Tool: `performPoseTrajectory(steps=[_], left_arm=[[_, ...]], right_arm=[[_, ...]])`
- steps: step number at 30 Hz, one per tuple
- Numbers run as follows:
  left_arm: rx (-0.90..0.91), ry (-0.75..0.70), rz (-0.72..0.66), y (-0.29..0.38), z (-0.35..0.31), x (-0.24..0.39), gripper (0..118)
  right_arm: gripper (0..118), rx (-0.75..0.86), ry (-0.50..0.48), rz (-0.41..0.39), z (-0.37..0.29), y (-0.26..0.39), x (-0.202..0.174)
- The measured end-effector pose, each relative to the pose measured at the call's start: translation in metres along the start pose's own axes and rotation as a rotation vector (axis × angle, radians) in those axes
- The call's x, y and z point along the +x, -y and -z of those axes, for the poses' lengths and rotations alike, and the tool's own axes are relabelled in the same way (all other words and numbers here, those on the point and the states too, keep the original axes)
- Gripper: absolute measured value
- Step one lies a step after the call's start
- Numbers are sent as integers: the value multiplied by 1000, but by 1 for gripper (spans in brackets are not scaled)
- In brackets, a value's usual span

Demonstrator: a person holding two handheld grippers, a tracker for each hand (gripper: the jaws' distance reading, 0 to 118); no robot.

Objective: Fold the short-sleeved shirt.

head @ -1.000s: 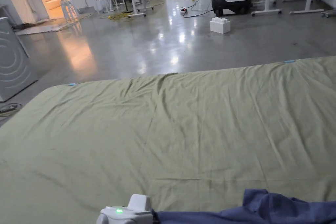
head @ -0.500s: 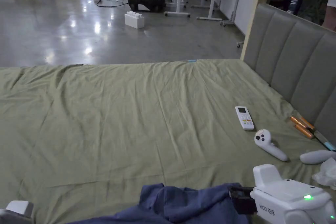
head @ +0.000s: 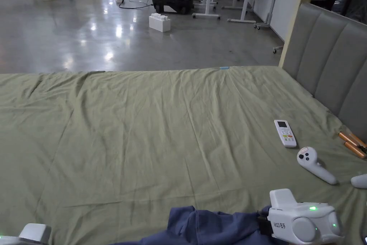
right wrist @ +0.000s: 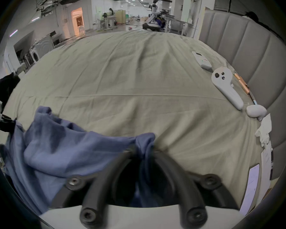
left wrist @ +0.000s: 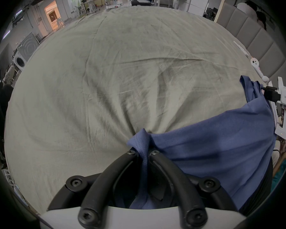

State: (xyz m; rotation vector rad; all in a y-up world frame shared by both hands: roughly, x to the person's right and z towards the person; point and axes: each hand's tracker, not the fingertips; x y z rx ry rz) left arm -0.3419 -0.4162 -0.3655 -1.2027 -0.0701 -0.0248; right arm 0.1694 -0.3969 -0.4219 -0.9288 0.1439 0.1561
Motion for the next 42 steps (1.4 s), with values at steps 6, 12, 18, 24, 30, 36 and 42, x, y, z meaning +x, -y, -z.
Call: performPoseTrajectory(steps=[6, 12, 18, 24, 30, 36, 42], left_arm=[[187, 55, -96, 21, -43, -8, 6], [481, 95, -80, 44, -179, -17, 6], [805, 77, -42, 57, -326, -16, 6], [1062, 7, -33, 45, -434, -7, 5], [1206, -62, -12, 20, -511, -7, 5], [1257, -114, -50, 16, -528, -24, 5], [1242, -93, -92, 8, -515, -35, 5]], right_arm=[[9, 131, -42, -33, -63, 2, -12], [9, 416, -60, 14, -186, -9, 4], [9, 669, -68, 46, -307, -37, 12], [9, 881, -28, -1, -396, -84, 4], [9, 1020, -21, 35, -463, -144, 8], [9, 1059, 71, -7, -491, -171, 7], [9, 1069, 94, 0, -483, -172, 5]])
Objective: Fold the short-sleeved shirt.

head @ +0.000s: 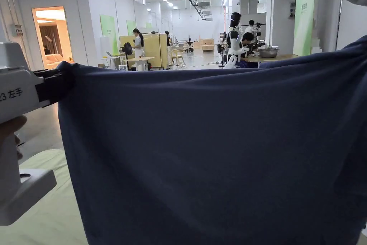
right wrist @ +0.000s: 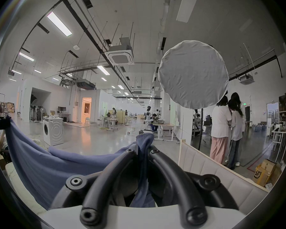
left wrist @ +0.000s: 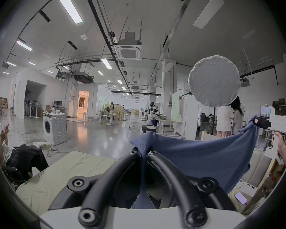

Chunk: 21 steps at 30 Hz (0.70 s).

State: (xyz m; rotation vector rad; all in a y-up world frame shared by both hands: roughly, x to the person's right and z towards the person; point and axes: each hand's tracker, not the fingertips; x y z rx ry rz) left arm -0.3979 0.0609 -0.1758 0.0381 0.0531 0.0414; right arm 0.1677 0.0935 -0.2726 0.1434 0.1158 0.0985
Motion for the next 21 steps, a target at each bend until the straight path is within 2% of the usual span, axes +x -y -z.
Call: performPoseTrajectory(steps=[3, 4, 7, 8, 11, 12, 16, 17, 19, 20, 21], left_arm=[[-10, 12, -16, 5, 7, -2, 5], [-9, 13, -15, 7, 10, -3, 5], [0, 14, -18, 11, 18, -5, 4], [-1, 13, -26, 14, 22, -7, 4], [-19, 11, -34, 18, 38, -6, 4], [-29, 4, -25, 20, 44, -5, 4], [-52, -9, -13, 27, 75, -8, 4], [-49, -7, -10, 30, 84, -9, 4], [-78, -32, 5, 35, 103, -10, 4], [-79, -28, 17, 37, 110, -10, 4], [-77, -32, 19, 37, 119, -11, 4]], right_arm=[[9, -1, 10, -26, -2, -2, 2], [9, -152, 30, 54, 8, 13, 2], [9, -150, 49, 17, 25, 19, 15], [9, -74, 74, -59, 28, 16, -1], [9, -80, 76, -75, 56, 26, 0], [9, -76, 47, -85, 53, 25, -7], [9, -99, 54, -86, 108, 38, 6], [9, -123, 89, -89, 84, 30, -9], [9, -128, 90, -98, 112, 38, -1], [9, -103, 103, -131, 117, 34, -14], [9, -109, 105, -130, 129, 36, -17]])
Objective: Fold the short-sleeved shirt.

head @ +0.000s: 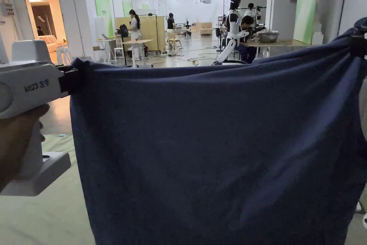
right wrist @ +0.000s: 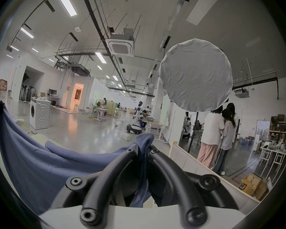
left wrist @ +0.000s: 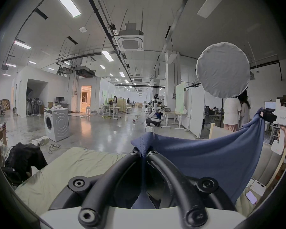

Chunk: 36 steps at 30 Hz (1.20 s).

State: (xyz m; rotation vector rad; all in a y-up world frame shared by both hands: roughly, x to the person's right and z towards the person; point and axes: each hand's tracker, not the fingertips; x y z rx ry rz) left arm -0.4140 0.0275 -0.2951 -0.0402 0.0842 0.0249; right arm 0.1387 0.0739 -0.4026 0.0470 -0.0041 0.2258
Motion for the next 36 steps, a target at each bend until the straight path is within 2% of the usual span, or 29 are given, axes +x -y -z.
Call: performPoseTrajectory(steps=[3, 5, 6, 7, 11, 15, 22, 26, 29, 30, 34, 36], left_arm=[[-20, 1, -31, -1, 24, -4, 4], [-36, -27, 7, 3, 43, -4, 4], [-58, -39, 51, 6, 55, -3, 4], [-81, -54, 82, 10, 64, -3, 4], [-89, -32, -60, 13, 87, -8, 4], [-125, -76, 55, 12, 109, -11, 4], [-97, -107, -19, 16, 144, -17, 4], [-109, -109, 11, 27, 160, -20, 4], [-162, -109, -5, 62, 161, -16, 4], [-192, -110, 9, 80, 160, -15, 4], [-304, -74, -54, 141, 145, -9, 4], [-331, -71, -66, 164, 137, -8, 4]], right_arm=[[9, 27, 9, -21, 25, -4, -5], [9, 19, 8, -16, 39, -7, -11], [9, 7, 15, -44, 56, -5, -12], [9, 31, 19, -86, 41, -12, -34], [9, 10, 35, -96, 60, -8, -51], [9, 5, 63, -118, 74, -6, -67], [9, -58, 53, -130, 95, 2, -97], [9, -103, 29, -98, 124, 35, -100], [9, -185, -7, -61, 134, 80, -104], [9, -230, -21, -35, 134, 99, -106], [9, -317, -71, -55, 115, 163, -115], [9, -344, -92, -33, 103, 187, -117]])
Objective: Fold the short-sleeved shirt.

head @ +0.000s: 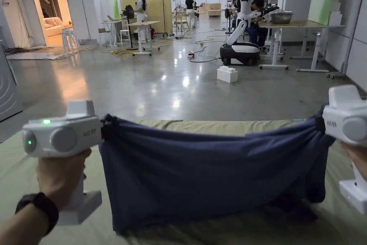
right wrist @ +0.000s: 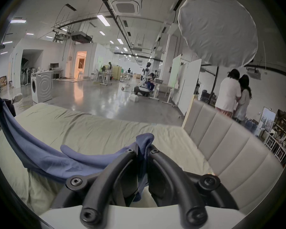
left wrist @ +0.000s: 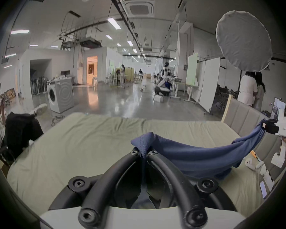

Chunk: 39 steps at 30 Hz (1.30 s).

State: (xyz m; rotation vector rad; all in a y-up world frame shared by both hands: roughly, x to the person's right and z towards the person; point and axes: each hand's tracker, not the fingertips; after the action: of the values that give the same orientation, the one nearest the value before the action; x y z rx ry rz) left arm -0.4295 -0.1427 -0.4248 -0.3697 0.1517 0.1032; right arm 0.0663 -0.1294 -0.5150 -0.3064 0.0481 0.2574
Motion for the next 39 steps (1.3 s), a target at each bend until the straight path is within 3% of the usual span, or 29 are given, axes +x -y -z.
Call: performPoseTrajectory(steps=[3, 8, 10, 14, 15, 16, 17, 18, 20, 23, 27, 28, 29, 30, 31, 33, 34, 36, 37, 39], left_arm=[[-27, 20, 24, 35, -9, -1, 4], [-37, 100, -64, 117, -48, -29, 4], [-61, 117, -74, 164, -76, -38, 4], [-161, 200, -108, 240, -137, -50, 4], [-215, 217, -121, 254, -149, -54, 4], [-240, 218, -113, 269, -166, -53, 4], [-235, 213, -81, 281, -181, -55, 4], [-249, 215, -87, 290, -192, -57, 4], [-255, 204, -116, 305, -216, -58, 4], [-274, 205, -128, 322, -237, -62, 4], [-329, 207, -90, 338, -243, -59, 4], [-334, 209, -95, 342, -239, -63, 4], [-332, 208, -96, 344, -238, -62, 5], [-321, 204, -104, 345, -237, -61, 8], [-314, 203, -115, 345, -236, -62, 23], [-319, 185, -119, 347, -232, -65, 38], [-334, 142, -109, 349, -231, -68, 54], [-372, 79, -109, 352, -229, -77, 97], [-384, 22, -136, 351, -230, -81, 110], [-347, -49, -162, 338, -237, -85, 110]], right_arm=[[9, -4, -32, 28, -18, 32, -2], [9, 1, -105, 82, -79, 103, 7], [9, -43, -131, 149, -108, 148, 12], [9, -125, -135, 106, -162, 225, 24], [9, -177, -103, 134, -180, 242, 23], [9, -239, -138, 164, -195, 257, 25], [9, -296, -179, 164, -210, 272, 28], [9, -304, -152, 161, -225, 285, 27], [9, -342, -165, 104, -254, 302, 21], [9, -395, -166, 171, -277, 319, 22], [9, -383, -154, 176, -281, 329, 15], [10, -382, -154, 180, -279, 329, 13], [19, -380, -159, 186, -277, 330, 12], [40, -385, -159, 188, -274, 331, 10], [75, -407, -155, 170, -271, 334, 10], [88, -432, -155, 146, -266, 339, 9], [95, -448, -153, 145, -265, 341, 10], [95, -436, -143, 164, -268, 346, 14], [95, -430, -140, 181, -269, 346, 17], [95, -382, -128, 205, -277, 344, 20]])
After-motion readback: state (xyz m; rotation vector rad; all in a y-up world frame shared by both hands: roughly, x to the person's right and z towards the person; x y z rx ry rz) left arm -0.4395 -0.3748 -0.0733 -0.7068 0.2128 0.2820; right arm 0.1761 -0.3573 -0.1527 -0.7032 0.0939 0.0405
